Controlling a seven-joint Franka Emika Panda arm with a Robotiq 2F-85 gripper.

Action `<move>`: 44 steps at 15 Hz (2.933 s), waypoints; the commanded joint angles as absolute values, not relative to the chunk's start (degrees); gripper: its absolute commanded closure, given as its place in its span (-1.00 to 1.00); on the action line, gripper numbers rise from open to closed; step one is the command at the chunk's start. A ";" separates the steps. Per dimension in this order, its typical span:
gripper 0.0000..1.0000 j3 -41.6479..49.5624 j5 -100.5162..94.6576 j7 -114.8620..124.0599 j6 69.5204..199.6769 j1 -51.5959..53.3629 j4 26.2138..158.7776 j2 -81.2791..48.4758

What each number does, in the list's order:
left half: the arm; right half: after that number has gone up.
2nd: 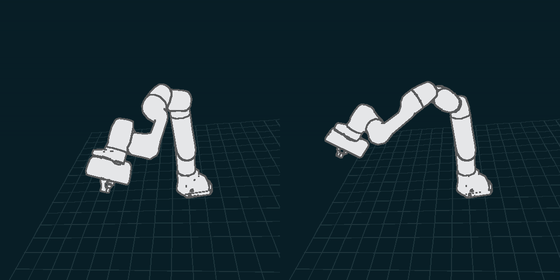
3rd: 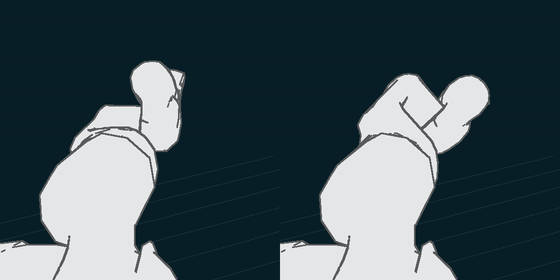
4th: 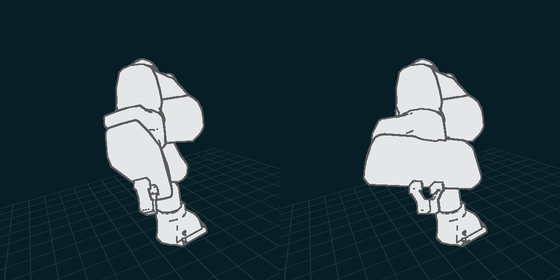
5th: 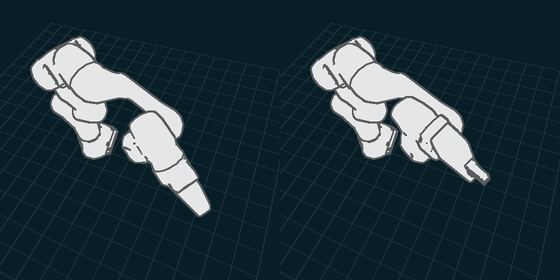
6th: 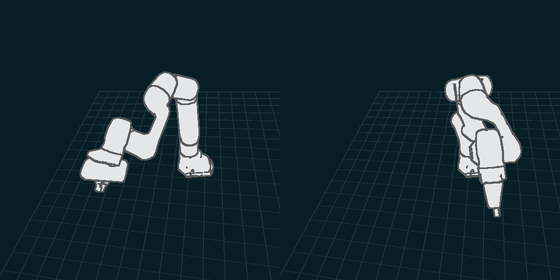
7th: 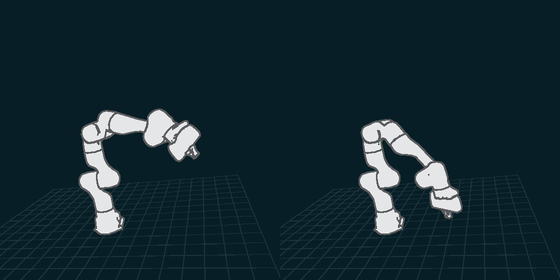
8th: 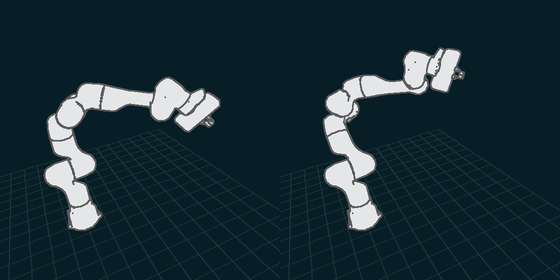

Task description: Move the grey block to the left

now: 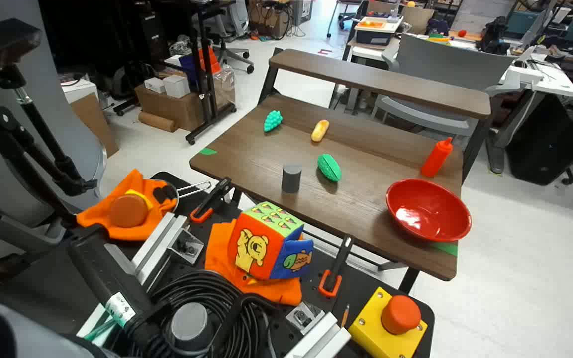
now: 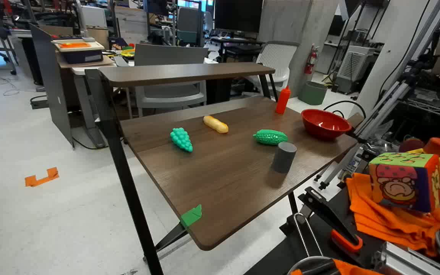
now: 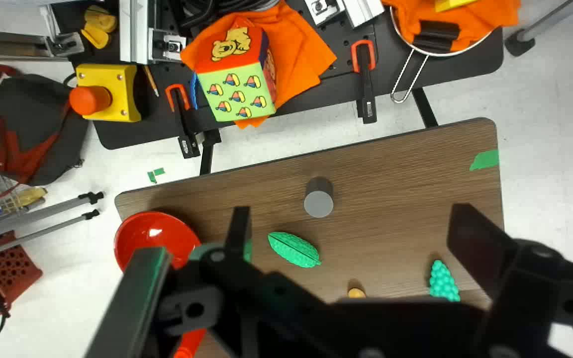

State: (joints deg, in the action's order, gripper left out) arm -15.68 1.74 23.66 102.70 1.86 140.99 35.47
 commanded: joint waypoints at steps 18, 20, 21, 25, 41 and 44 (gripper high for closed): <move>-1.00 -13.73 -5.71 20.80 117.45 0.83 139.37 21.53; -1.00 -12.52 -7.85 19.28 121.96 0.43 138.87 15.94; -1.00 -11.81 -8.74 18.41 123.86 0.29 138.48 13.06; -1.00 -8.99 -12.56 15.88 129.09 0.26 135.33 0.49; -1.00 -2.31 -14.53 12.31 122.52 8.21 114.85 -33.82; -0.81 -1.82 -14.73 12.46 120.38 9.39 112.46 -36.15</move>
